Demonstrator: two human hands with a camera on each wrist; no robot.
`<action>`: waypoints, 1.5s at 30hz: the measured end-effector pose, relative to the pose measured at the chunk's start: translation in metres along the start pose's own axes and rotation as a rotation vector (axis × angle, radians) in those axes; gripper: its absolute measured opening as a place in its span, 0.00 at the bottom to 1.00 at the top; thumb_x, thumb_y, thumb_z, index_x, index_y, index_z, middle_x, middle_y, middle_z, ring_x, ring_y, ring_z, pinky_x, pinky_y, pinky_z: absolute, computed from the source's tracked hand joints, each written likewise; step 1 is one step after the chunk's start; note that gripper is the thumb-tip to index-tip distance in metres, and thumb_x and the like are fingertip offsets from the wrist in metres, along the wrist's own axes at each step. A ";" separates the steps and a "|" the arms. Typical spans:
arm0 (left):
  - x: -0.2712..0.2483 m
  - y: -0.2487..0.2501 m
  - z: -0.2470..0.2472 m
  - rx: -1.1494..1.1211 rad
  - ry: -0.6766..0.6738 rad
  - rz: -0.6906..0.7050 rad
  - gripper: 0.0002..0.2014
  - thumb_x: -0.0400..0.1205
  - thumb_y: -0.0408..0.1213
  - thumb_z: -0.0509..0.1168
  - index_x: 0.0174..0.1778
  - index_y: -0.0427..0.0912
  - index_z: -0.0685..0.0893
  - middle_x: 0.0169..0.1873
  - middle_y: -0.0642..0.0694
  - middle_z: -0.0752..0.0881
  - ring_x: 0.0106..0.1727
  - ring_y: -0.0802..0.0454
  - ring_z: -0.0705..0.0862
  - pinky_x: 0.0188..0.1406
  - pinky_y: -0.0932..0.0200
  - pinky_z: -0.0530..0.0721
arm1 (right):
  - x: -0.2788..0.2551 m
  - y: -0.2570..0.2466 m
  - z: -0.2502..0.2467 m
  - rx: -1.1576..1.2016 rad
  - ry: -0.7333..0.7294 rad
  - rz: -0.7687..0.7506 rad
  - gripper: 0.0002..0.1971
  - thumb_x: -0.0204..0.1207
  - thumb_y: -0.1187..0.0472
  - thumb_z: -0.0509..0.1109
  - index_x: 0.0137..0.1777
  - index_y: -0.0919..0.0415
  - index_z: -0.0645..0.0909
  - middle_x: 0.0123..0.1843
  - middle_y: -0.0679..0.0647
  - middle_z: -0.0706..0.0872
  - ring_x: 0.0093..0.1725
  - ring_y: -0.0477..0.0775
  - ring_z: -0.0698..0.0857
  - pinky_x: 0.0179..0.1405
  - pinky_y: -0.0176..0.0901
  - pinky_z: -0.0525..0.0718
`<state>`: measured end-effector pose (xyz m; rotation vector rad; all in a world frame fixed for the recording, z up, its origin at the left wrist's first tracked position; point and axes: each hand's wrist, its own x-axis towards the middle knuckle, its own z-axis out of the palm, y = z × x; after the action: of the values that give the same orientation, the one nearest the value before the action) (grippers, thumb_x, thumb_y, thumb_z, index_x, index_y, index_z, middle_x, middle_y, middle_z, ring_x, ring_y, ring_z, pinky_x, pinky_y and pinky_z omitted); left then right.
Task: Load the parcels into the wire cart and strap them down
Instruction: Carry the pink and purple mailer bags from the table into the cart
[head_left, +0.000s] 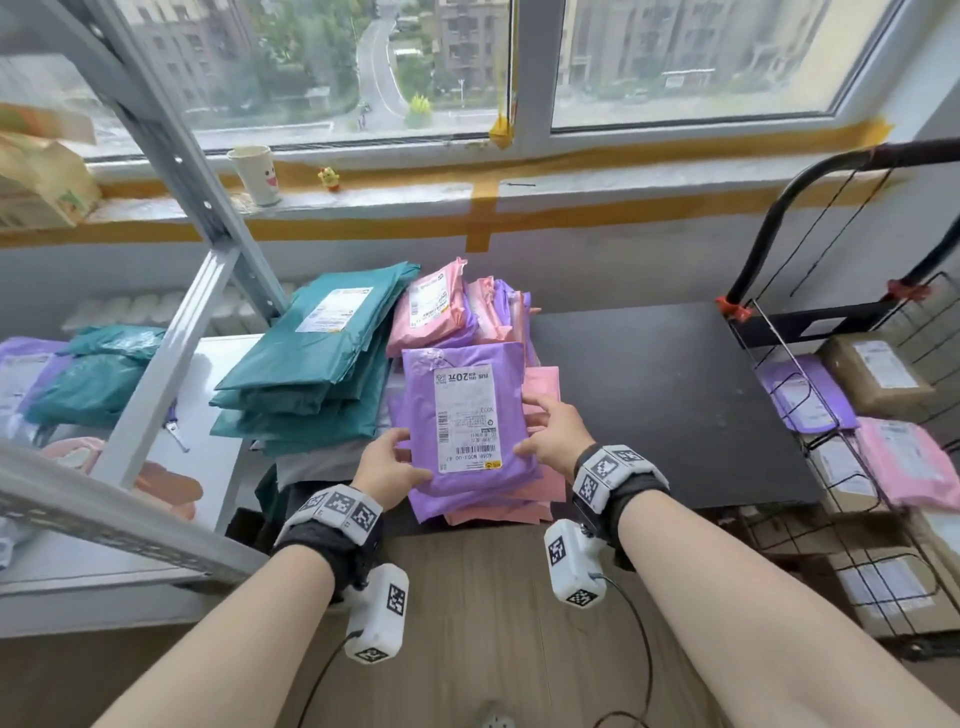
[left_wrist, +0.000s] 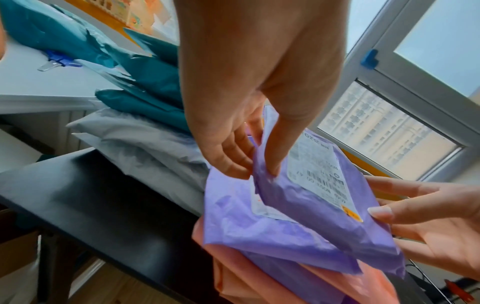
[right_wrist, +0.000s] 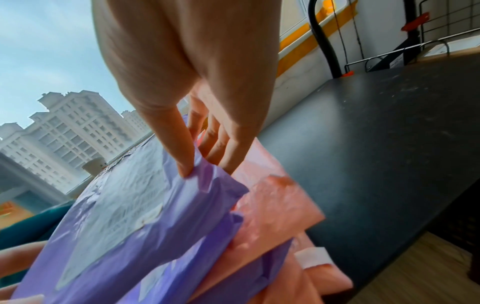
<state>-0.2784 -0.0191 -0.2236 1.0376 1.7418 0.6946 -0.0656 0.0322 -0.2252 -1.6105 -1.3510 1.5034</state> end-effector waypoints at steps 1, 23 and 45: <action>-0.002 0.006 0.005 0.000 -0.011 0.012 0.30 0.70 0.14 0.69 0.67 0.35 0.73 0.42 0.36 0.85 0.40 0.42 0.85 0.34 0.57 0.87 | -0.005 0.001 -0.009 0.011 0.008 -0.007 0.37 0.64 0.87 0.69 0.74 0.66 0.70 0.45 0.56 0.82 0.36 0.48 0.81 0.33 0.33 0.84; -0.097 0.158 0.376 0.171 -0.259 0.229 0.25 0.71 0.18 0.69 0.63 0.38 0.76 0.34 0.44 0.82 0.34 0.50 0.83 0.35 0.58 0.85 | -0.151 0.145 -0.387 -0.100 0.367 -0.041 0.34 0.63 0.77 0.78 0.70 0.66 0.74 0.61 0.60 0.84 0.61 0.56 0.83 0.61 0.47 0.82; 0.060 0.283 0.662 0.283 -0.476 0.098 0.20 0.72 0.16 0.65 0.61 0.29 0.81 0.45 0.36 0.87 0.44 0.42 0.86 0.48 0.46 0.87 | -0.038 0.211 -0.651 -0.163 0.457 0.274 0.30 0.68 0.75 0.75 0.69 0.60 0.74 0.58 0.52 0.83 0.53 0.48 0.82 0.53 0.40 0.84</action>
<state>0.4177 0.1678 -0.2711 1.3624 1.3990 0.2286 0.6176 0.0762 -0.2534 -2.1533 -1.0464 1.0848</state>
